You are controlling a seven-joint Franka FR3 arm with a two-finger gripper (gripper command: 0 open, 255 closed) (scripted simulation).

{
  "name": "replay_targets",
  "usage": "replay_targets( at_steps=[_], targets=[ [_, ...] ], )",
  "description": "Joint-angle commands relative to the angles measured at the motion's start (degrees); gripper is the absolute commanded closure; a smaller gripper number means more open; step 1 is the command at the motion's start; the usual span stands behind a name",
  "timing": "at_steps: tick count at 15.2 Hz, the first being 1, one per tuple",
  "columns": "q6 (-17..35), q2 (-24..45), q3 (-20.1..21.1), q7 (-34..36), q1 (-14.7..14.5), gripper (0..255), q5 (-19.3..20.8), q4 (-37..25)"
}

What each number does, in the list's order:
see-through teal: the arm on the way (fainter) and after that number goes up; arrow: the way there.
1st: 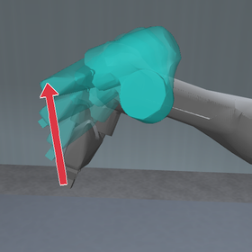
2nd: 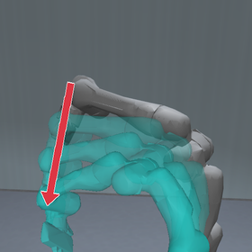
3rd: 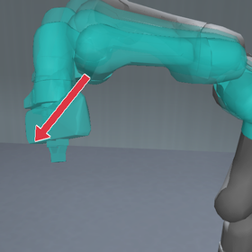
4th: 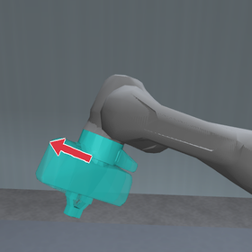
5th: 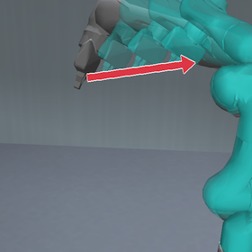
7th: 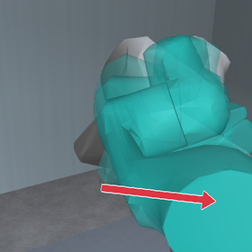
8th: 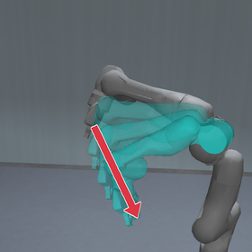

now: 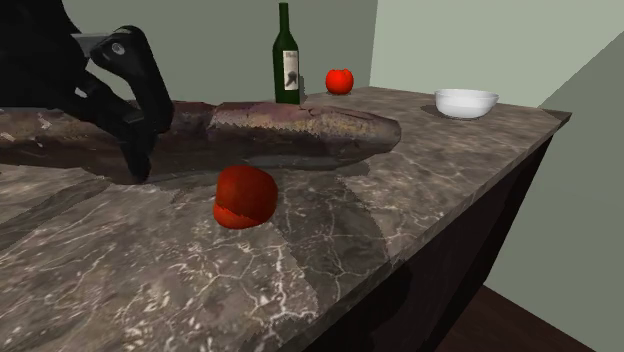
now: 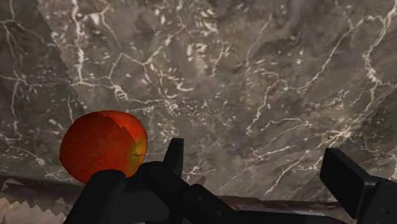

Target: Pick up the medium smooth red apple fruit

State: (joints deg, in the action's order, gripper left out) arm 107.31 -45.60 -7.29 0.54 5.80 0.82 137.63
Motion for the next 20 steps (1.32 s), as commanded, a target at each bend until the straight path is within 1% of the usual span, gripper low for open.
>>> replay_targets(
  at_steps=[1, 9, 16, 18, 19, 20],
  targets=[
    [5.43, -1.04, -1.85, 0.23, 1.87, 0, 0.74, 2.78],
    [25.11, -1.55, -9.35, 0.92, 8.31, 0, 1.9, 9.78],
    [30.54, -1.2, -10.32, 0.15, 8.57, 0, 2.2, 14.9],
    [31.0, -1.14, -10.4, 0.08, 8.59, 0, 2.22, 15.3],
    [30.99, -1.09, -10.39, 0.1, 8.57, 255, 2.21, 15.24],
    [31.03, -1.06, -10.39, 0.1, 8.56, 255, 2.21, 15.25]
  ],
)
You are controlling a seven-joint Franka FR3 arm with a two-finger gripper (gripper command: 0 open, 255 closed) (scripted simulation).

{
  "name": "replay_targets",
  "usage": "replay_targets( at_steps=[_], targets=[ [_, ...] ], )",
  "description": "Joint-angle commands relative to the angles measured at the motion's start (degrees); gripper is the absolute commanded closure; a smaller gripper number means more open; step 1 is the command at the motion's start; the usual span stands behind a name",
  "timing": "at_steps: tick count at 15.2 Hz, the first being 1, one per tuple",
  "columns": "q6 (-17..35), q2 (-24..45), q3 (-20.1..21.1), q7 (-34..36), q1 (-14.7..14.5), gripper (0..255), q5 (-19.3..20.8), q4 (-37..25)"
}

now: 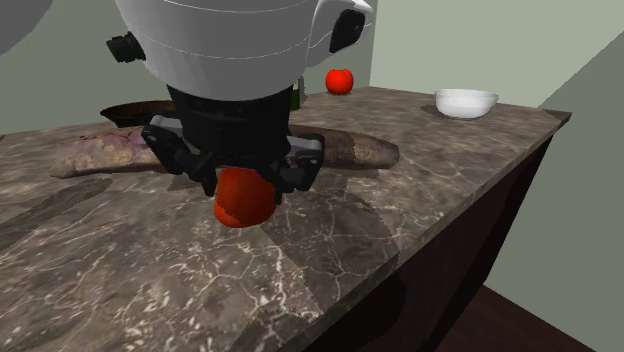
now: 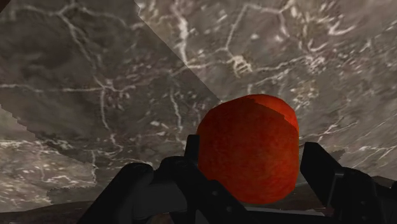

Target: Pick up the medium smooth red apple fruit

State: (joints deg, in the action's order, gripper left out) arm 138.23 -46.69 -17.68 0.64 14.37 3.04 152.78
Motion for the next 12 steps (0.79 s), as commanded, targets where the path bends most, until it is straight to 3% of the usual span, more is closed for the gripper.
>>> replay_targets(
  at_steps=[1, 8, 12],
  targets=[
    [0.13, 0.09, 0.01, 0.02, -0.03, 255, -0.02, 0.06],
    [0.09, -0.04, -0.02, -0.02, 0.01, 255, 0.01, 0.16],
    [-3.07, -0.38, 0.57, 0.44, -0.1, 255, -0.16, -2.7]
  ],
)
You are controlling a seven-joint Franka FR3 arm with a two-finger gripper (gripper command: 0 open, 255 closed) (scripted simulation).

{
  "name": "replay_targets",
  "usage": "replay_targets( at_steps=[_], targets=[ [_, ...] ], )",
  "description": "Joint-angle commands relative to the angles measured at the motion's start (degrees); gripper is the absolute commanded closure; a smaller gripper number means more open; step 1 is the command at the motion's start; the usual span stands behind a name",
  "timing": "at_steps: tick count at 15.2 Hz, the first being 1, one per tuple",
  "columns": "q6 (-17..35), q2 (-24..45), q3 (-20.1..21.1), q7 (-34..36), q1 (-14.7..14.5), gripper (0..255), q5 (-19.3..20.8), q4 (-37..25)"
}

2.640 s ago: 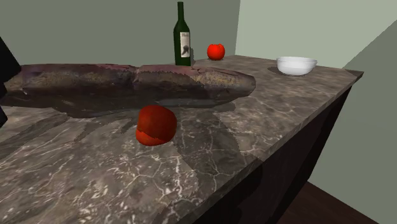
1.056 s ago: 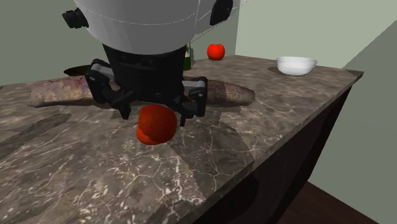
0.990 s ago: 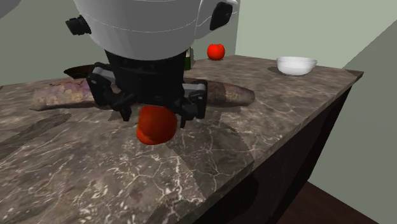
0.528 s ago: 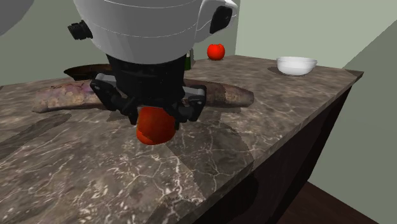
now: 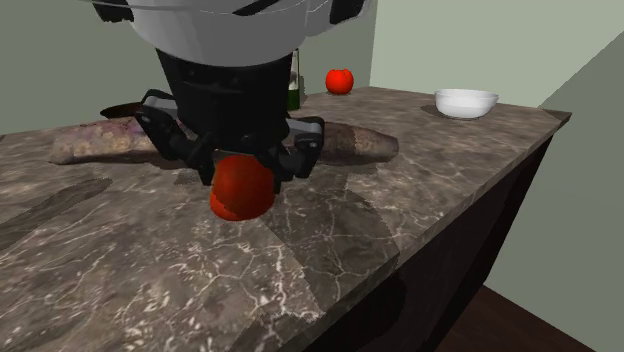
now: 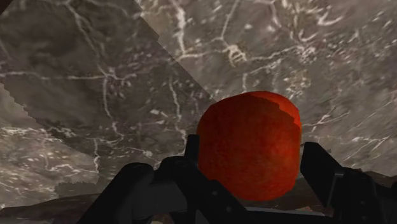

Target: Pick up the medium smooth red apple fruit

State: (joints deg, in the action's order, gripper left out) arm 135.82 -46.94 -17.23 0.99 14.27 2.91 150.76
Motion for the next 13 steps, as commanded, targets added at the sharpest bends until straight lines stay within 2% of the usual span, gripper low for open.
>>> replay_targets(
  at_steps=[1, 11, 13],
  targets=[
    [-1.44, -0.16, 0.26, 0.2, -0.04, 255, -0.08, -1.41],
    [-8.84, 0.19, 1.44, 1.14, -0.51, 255, -0.58, -9.22],
    [-8.95, 0.21, 1.46, 1.15, -0.52, 255, -0.58, -9.34]
  ],
)
